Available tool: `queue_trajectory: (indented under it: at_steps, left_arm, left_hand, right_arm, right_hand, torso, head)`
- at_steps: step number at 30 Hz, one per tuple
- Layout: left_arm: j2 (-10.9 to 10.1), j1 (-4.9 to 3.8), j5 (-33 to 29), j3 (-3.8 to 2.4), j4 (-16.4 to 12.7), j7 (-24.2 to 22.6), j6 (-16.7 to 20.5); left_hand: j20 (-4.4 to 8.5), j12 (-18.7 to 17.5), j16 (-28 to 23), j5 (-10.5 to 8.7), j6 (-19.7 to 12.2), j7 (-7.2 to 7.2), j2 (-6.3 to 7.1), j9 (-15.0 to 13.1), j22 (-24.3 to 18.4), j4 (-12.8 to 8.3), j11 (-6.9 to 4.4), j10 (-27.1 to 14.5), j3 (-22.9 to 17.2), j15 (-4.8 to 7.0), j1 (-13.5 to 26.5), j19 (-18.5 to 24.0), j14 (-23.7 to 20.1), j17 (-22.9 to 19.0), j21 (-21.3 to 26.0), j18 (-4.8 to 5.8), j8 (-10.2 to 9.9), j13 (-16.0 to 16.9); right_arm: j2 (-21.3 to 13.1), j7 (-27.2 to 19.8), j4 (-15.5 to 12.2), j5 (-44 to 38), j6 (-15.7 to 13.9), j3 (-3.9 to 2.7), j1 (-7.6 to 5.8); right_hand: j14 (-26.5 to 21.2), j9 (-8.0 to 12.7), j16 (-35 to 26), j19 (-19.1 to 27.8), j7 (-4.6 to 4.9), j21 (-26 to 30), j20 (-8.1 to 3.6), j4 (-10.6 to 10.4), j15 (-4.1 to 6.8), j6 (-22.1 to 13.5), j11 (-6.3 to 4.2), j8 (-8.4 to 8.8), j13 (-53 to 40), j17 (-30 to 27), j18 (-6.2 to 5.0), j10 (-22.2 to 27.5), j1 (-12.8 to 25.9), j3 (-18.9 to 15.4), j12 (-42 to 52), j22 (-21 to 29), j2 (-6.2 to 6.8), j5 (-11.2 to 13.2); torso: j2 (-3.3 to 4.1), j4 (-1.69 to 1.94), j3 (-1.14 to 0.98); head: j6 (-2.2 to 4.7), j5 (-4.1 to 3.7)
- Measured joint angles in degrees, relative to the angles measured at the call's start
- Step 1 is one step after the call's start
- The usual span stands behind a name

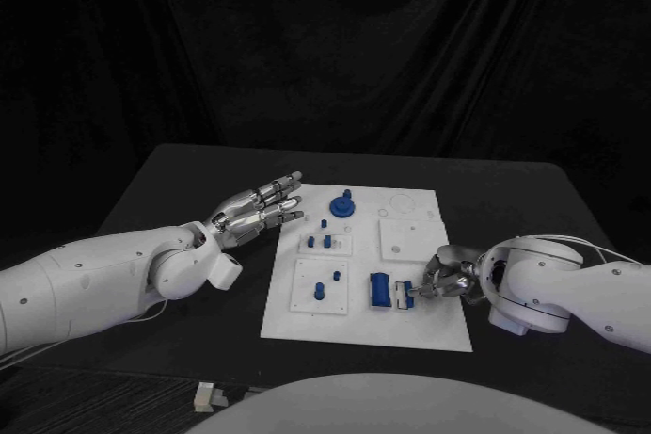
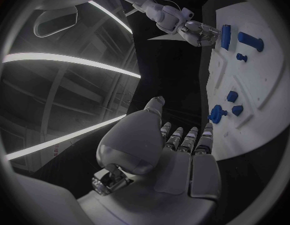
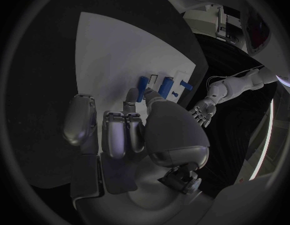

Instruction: Assemble the parts on the task board

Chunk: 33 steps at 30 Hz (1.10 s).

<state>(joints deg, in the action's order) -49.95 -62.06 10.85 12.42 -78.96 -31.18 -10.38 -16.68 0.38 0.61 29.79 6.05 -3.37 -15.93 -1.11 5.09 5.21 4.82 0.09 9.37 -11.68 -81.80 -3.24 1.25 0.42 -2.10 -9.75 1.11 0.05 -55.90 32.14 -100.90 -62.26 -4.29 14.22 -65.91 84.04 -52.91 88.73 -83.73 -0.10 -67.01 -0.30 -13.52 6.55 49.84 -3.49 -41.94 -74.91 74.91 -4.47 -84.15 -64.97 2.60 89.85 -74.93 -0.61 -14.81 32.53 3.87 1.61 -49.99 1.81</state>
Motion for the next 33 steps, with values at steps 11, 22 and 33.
queue_trajectory:
  at_steps: [11,22,33]
  left_arm:
    - [0.08,0.02,0.0,0.01,0.12,0.09,-0.05]
    - [0.12,0.04,0.0,0.01,0.24,0.23,-0.16]
    - [0.18,0.08,0.0,0.0,0.3,0.35,-0.24]
  left_hand:
    - [0.0,0.0,0.0,0.22,0.2,0.21,0.0,0.01,-0.01,-0.16,0.14,-0.15,-0.48,-0.15,0.0,0.0,-0.16,0.0,0.0,0.0,0.0,0.01]
    - [0.0,0.0,0.0,0.22,0.2,0.2,0.0,0.01,-0.01,-0.16,0.2,-0.21,-0.48,-0.42,0.0,0.0,0.0,-0.01,0.0,0.0,0.0,0.03]
    - [0.0,0.0,0.0,0.22,-0.01,0.42,0.0,0.01,-0.01,-0.32,0.2,-0.2,-0.64,-0.42,0.0,0.0,0.0,-0.01,0.0,0.01,0.0,0.04]
  right_arm:
    - [0.83,0.16,0.75,-0.01,0.14,0.0,0.12]
    - [0.99,0.31,1.11,-0.01,0.54,-0.06,0.42]
    - [1.07,0.31,1.22,-0.01,0.71,-0.1,0.5]
  right_hand:
    - [-0.16,-0.91,-0.02,0.0,-0.21,0.67,0.0,0.45,0.16,0.21,-0.2,-0.5,0.0,0.0,0.0,0.21,0.27,-0.51,0.0,0.01,-0.31,1.55]
    - [0.04,-1.29,-0.22,0.2,-0.21,0.9,-0.2,2.31,0.36,0.21,-0.2,-0.5,0.0,0.0,0.0,0.21,-2.15,0.09,0.0,0.01,-0.45,0.88]
    - [0.04,-1.35,-0.22,0.2,-0.21,1.33,-0.2,2.47,0.36,0.21,-0.2,-0.5,0.01,0.0,0.0,0.21,-2.15,0.26,0.0,0.02,-0.45,0.48]
  torso:
    - [-0.01,0.0,0.0]
    - [-0.02,0.0,0.0]
    - [-0.02,-0.01,-0.01]
  head:
    - [0.0,-0.09]
    - [0.0,0.07]
    - [0.0,-0.08]
